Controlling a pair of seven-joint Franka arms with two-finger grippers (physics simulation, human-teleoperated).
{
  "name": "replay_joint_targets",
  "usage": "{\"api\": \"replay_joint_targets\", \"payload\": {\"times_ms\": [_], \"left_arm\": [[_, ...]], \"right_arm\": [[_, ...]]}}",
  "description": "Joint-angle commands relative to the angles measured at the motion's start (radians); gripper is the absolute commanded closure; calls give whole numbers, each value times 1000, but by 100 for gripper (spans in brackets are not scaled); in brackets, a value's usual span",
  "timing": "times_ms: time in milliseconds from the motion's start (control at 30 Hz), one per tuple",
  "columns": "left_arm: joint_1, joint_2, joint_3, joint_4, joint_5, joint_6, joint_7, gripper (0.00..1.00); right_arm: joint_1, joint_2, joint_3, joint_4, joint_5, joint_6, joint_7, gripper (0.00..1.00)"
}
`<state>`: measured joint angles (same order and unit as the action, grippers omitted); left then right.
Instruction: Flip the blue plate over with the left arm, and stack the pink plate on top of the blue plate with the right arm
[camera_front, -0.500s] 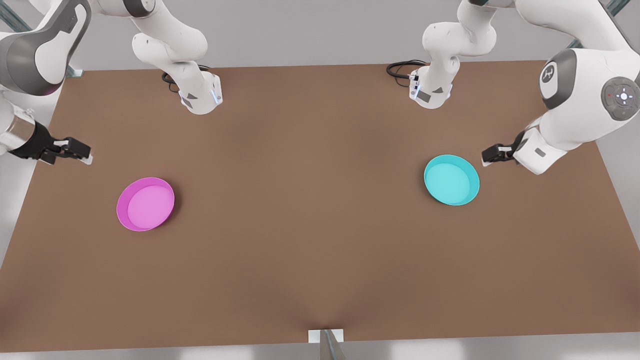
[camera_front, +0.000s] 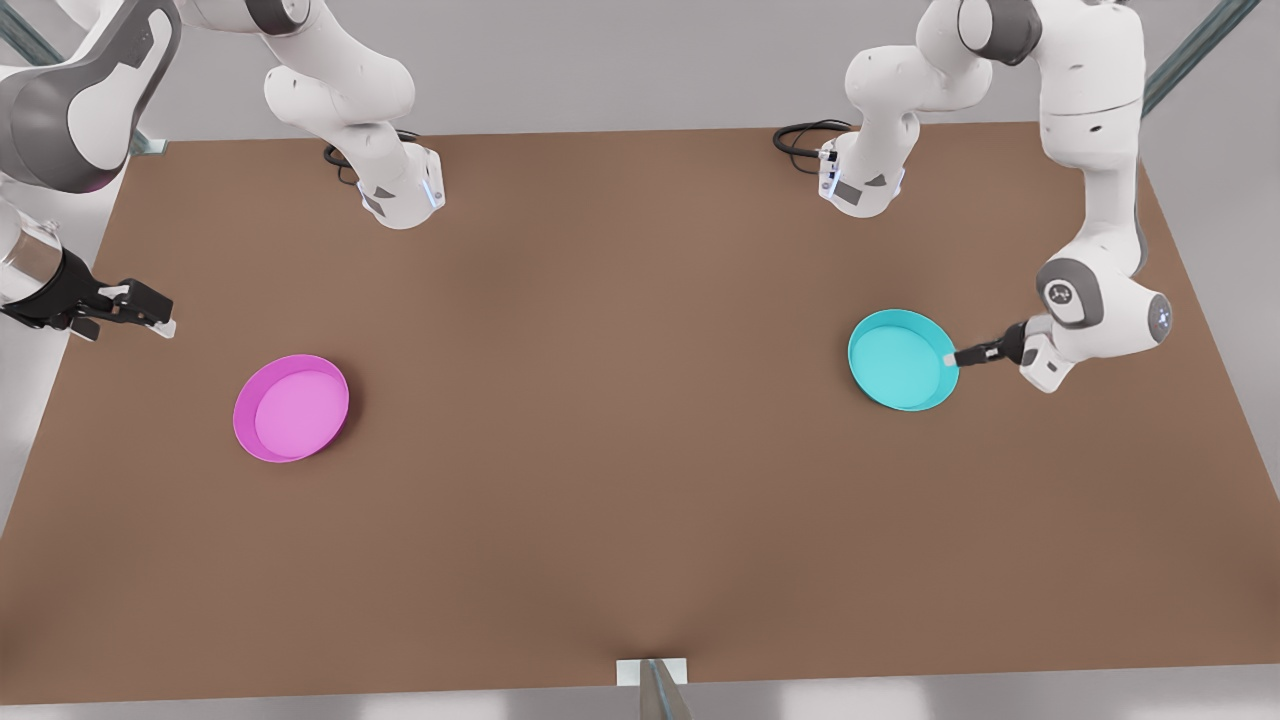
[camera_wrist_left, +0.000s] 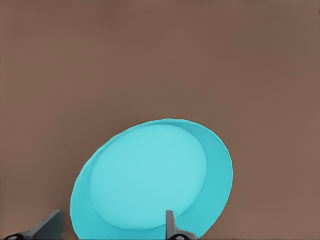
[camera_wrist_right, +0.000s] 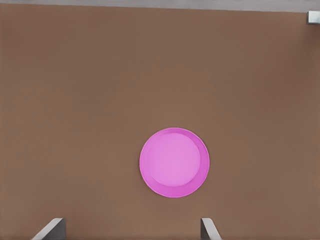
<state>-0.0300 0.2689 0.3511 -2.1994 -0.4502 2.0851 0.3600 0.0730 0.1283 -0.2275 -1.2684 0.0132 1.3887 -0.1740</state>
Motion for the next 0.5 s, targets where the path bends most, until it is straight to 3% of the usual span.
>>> {"api": "replay_joint_targets", "payload": {"times_ms": [0,433,467], "left_arm": [[4,18,3,-3,-45,220,847,0],[-13,115,3,-54,-47,207,787,0],[-14,115,2,-54,-47,207,761,4]], "right_arm": [[1,-1,-1,0,1,3,-30,0],[1,2,-1,0,1,-5,-30,0],[1,2,-1,-2,1,-5,-30,0]]}}
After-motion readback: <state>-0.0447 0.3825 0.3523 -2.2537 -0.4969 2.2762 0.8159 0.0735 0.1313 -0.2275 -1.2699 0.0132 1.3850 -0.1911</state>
